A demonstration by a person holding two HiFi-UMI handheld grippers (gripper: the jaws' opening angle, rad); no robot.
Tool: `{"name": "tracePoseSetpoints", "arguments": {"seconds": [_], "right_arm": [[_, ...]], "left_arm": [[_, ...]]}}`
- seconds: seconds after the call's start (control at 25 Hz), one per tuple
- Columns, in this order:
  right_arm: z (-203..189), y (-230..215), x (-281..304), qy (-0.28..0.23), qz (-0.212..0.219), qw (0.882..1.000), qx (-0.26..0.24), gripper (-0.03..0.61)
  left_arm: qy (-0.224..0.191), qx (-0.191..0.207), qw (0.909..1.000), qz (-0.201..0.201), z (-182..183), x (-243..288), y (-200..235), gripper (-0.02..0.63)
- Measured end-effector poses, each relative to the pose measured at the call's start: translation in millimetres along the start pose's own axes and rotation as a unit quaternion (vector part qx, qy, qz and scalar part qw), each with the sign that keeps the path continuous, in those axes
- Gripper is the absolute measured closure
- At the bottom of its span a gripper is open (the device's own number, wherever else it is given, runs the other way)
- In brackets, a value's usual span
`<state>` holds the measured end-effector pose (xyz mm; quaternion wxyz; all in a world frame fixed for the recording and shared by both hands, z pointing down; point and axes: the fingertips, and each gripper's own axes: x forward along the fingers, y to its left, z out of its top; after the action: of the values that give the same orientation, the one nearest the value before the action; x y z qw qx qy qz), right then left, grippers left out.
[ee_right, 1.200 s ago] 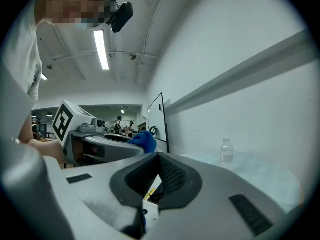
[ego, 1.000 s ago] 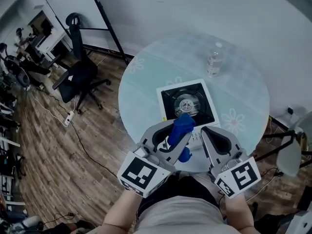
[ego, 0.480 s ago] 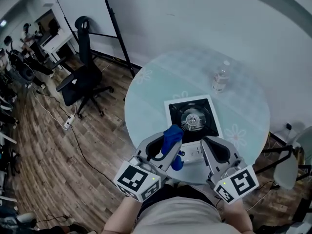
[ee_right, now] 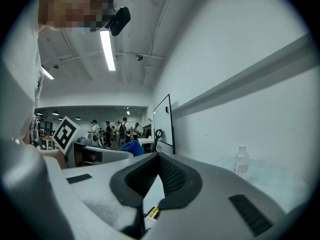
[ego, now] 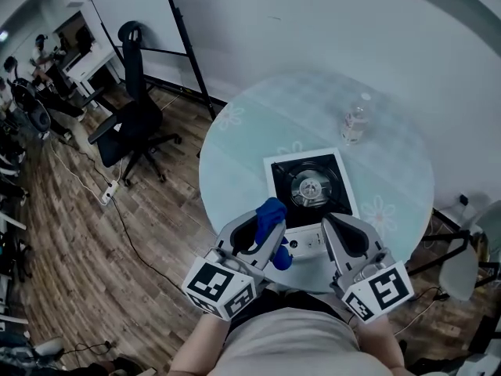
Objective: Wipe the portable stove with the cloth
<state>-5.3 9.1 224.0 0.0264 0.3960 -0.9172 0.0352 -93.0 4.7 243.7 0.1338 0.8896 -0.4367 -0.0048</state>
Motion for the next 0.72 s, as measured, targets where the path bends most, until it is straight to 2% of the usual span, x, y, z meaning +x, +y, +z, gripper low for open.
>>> {"name": "tracePoseSetpoints", "arguments": {"seconds": [0.72], "right_arm": [[-24.7, -17.2, -5.0, 0.035, -0.018, 0.999, 0.012, 0.557]], "left_arm": [[0.022, -0.001, 0.9993, -0.032, -11.4, 15.1, -12.4, 0.480]]}}
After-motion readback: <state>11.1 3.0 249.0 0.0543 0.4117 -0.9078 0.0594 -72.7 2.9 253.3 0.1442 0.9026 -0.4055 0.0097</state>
